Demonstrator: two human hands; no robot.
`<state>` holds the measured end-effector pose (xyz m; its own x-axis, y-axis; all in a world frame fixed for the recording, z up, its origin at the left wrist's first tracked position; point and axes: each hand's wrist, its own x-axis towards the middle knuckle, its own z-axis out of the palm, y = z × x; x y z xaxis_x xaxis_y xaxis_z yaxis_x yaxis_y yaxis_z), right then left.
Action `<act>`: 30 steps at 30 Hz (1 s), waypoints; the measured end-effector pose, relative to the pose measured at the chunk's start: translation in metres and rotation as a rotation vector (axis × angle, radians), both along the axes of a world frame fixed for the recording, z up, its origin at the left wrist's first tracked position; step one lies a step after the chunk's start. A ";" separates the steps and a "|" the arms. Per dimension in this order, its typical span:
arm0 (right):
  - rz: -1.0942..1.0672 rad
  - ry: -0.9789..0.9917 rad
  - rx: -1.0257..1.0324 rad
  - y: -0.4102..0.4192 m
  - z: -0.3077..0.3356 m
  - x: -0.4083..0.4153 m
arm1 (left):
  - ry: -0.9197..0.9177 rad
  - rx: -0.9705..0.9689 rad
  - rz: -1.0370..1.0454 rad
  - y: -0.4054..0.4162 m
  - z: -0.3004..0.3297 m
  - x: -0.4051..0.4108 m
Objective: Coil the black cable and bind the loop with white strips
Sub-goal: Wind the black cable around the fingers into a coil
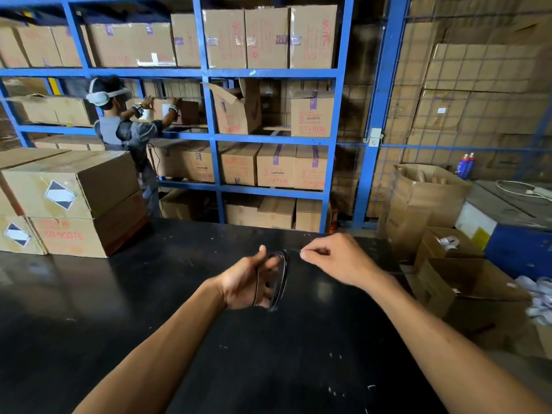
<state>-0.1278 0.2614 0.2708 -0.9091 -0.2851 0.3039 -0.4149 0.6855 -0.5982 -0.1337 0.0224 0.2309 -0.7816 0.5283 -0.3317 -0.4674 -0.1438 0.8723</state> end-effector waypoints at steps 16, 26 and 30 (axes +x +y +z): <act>0.119 -0.446 -0.199 -0.012 -0.094 0.017 | 0.075 0.420 -0.522 0.001 0.036 0.010; 0.042 -0.037 0.258 0.018 0.001 -0.022 | -0.017 -0.132 -0.539 0.004 0.004 0.013; 0.054 0.029 0.124 0.007 -0.021 -0.010 | -0.002 -0.039 -0.106 0.005 -0.008 -0.002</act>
